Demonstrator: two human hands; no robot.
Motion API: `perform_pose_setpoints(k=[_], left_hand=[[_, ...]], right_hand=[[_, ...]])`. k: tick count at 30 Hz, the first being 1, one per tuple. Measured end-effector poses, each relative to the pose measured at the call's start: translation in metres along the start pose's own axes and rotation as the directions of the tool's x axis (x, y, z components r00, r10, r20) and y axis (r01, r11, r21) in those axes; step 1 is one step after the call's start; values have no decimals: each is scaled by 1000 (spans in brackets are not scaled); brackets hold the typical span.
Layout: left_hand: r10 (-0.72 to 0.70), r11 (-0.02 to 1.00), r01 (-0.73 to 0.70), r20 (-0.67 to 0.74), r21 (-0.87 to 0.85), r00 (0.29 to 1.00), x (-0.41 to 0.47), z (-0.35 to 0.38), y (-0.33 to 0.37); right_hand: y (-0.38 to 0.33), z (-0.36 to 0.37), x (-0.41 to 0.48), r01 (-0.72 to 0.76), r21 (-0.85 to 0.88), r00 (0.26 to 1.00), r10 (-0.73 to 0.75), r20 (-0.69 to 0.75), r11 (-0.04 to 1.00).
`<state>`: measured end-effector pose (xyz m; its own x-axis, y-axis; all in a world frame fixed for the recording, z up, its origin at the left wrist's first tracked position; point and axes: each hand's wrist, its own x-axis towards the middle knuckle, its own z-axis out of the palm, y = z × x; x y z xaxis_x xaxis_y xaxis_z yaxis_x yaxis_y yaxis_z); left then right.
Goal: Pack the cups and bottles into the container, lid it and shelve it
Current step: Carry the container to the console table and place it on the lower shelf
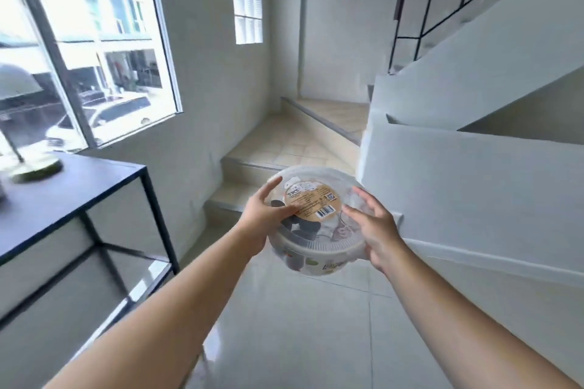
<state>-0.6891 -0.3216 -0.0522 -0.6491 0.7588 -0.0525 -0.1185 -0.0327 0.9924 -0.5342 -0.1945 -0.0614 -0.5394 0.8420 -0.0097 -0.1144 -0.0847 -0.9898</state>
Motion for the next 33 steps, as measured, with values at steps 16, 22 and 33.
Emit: perform_pose_setpoints(k=[16,22,33], left_hand=[[-91,996,65,-599,-65,795,-21,-253,-88],[-128,991,67,-724,-112,678,6,-280,-117],[-226,972,177,-819,-154,528,45,-319,-178]], right_hand=[[149,269,62,-354,-130,743,363,562,926],[186,323,119,-327,-304,538,441,719,895],[260,383,178,-217,-528,253,570,782,821]])
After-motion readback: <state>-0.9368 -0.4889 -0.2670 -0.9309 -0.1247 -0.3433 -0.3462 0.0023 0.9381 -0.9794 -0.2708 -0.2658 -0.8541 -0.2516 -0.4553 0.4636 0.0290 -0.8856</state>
